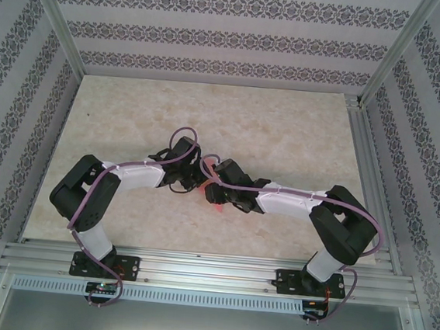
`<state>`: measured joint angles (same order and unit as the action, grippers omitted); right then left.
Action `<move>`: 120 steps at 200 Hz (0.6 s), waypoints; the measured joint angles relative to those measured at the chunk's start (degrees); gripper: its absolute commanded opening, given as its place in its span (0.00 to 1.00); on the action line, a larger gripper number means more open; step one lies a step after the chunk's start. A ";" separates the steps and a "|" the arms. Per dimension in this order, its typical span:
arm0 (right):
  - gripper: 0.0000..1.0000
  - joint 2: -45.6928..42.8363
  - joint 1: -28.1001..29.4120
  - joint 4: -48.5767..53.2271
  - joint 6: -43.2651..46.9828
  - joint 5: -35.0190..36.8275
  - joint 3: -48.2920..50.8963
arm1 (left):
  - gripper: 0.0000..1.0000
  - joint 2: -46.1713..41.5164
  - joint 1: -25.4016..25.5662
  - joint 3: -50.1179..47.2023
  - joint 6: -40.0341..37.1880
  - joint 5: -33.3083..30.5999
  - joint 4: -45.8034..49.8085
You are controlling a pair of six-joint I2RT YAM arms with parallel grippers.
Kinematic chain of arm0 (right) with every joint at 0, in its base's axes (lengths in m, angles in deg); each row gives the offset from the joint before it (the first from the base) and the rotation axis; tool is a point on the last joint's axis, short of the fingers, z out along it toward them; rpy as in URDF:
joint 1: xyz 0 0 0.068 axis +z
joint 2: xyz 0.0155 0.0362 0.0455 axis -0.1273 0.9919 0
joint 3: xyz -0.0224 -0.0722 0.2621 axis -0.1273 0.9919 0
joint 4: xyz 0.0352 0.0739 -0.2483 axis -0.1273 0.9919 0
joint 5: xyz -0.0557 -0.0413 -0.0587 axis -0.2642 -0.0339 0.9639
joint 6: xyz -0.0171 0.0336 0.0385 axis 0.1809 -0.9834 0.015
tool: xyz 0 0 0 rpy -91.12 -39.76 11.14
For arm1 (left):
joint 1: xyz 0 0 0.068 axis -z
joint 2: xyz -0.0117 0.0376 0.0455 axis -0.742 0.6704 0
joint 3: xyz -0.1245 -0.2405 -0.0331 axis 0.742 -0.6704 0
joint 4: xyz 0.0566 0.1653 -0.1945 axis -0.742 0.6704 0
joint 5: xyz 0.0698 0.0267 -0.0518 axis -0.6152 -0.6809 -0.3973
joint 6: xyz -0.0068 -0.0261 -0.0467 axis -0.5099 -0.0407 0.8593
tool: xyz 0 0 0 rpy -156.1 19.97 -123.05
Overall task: Fold a paper plane with a square sheet of paper (pick it up from the middle)
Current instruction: Fourth fold the wing at the center of the table.
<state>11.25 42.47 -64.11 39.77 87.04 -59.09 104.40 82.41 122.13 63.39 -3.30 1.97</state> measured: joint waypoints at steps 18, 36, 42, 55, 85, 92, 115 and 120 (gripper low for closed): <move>0.29 -0.28 0.00 0.04 0.26 0.37 0.13 | 0.11 0.00 0.00 0.00 -0.07 -0.02 0.11; 0.28 -1.16 0.00 0.04 0.20 0.70 0.17 | 0.12 0.00 0.00 0.07 -0.17 -0.02 0.68; 0.27 -1.46 0.00 0.02 0.22 0.79 0.17 | 0.13 0.00 0.00 0.11 -0.20 -0.02 0.94; 0.22 -1.92 0.00 0.00 0.37 0.81 0.17 | 0.14 0.00 0.00 0.20 -0.22 -0.02 1.33; 0.15 -1.97 -0.04 0.09 0.92 0.76 0.15 | 0.14 0.00 0.00 0.33 -0.39 -0.02 1.57; 0.13 -1.97 -0.04 0.09 1.03 0.74 0.15 | 0.20 0.00 0.00 0.33 -0.48 -0.02 1.60; 0.08 -1.95 -0.37 0.09 1.40 0.52 0.15 | 0.28 0.00 -0.11 0.33 -1.07 -0.02 1.90; 0.04 -1.95 -0.44 0.07 1.44 0.42 0.15 | 0.31 0.00 -0.20 0.33 -1.29 0.00 1.99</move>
<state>9.31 42.03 -64.05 41.21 87.46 -58.94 104.40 82.21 122.46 62.10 -3.30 3.96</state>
